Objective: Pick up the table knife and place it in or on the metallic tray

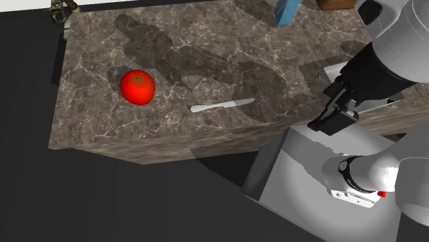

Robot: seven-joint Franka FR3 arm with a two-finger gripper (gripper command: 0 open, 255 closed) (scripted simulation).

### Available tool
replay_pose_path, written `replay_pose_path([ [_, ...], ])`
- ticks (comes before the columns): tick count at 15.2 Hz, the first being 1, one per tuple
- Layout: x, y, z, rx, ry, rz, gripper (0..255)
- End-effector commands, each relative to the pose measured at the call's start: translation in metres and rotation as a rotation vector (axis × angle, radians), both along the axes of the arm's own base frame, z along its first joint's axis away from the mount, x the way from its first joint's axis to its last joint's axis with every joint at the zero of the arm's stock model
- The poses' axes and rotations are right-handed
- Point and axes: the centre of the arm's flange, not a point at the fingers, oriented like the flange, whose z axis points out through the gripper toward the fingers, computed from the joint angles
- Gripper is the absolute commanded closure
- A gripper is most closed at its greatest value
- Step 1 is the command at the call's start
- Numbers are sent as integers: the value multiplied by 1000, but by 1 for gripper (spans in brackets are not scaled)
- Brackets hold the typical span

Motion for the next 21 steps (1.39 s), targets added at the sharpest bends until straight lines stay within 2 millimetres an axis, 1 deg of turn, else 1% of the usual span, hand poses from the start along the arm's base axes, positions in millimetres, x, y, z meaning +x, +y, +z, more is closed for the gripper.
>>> replay_pose_path([
  [1,0,0,0,0,0,0,0],
  [6,49,-16,-43,-17,4,167,0],
  [11,99,-25,-87,-34,8,333,0],
  [16,151,-25,-130,-51,11,500,0],
  [21,201,-18,-174,-68,15,666,0],
])
